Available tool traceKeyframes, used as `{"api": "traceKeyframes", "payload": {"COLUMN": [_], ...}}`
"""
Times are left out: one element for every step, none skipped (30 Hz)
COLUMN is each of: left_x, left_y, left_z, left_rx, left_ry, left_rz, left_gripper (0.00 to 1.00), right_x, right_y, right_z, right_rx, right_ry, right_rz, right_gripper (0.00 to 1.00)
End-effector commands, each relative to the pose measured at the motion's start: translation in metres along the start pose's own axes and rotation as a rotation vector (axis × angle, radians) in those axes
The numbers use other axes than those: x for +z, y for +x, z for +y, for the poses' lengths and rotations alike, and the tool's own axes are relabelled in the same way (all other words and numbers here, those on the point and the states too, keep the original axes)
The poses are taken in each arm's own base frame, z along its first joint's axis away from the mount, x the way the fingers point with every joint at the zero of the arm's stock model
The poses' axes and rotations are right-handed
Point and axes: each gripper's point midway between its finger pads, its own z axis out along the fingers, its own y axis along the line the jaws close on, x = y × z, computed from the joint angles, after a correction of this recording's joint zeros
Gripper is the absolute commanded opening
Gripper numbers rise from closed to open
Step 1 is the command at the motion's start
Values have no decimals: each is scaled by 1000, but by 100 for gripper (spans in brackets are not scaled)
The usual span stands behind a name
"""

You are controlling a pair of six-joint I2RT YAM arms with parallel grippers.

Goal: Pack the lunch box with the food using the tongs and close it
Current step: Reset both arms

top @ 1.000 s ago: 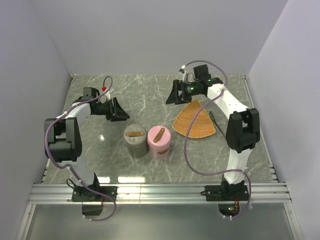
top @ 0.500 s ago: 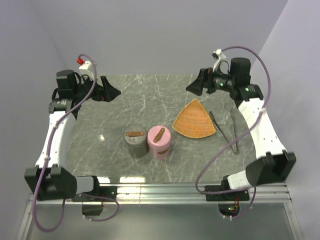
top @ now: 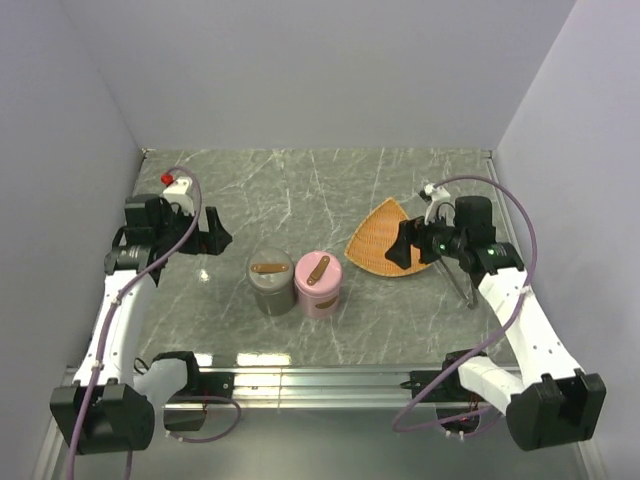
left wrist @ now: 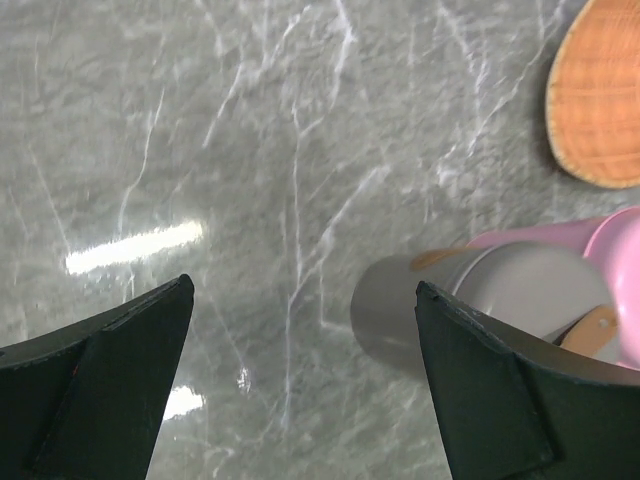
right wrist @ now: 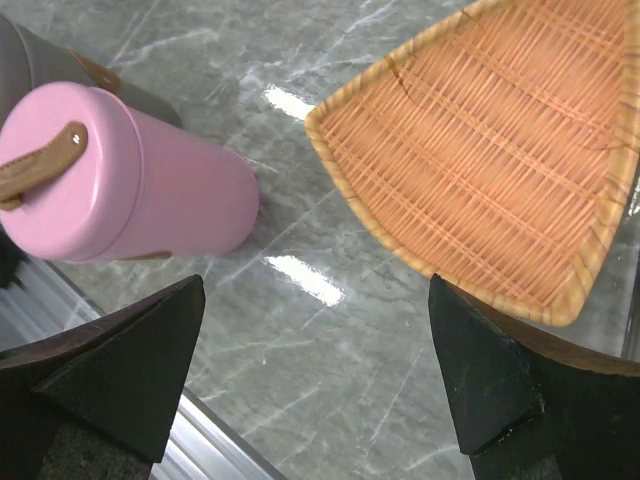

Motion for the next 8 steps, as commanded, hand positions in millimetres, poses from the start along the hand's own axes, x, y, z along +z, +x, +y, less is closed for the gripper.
{"api": "traceKeyframes", "payload": {"left_x": [-13,-15,-16,-17,-18,-18,-19,-20], "left_y": [-4,-5,-5,-7,-7,-8,-9,-10], "left_z": [5,4,4,4,5,6,5,4], "left_rx": [55,61,64,57,56,56,58,63], "left_ry": [-56,-56,-61,-68,-74,-75,-74,-69], "left_rz": [-61,-71,-75,-82,-82,-81,-81,-79], "left_gripper": [99,99,99,99,99,99,99,99], "right_x": [-10,-11,-11,-12,-12,-12,-13,-14], "right_y": [-16,-13,-12,-11,-12,-13,-14,-18], "right_z": [-2,-2,-1,0,0,1,1,2], "right_rx": [-90,-92,-90,-89,-90,-90,-89,-90], "right_ry": [51,49,45,42,42,40,40,40], "right_rz": [-93,-92,-88,-83,-84,-88,-91,-99], "right_gripper": [100,100,100,100,100,100,100,100]}}
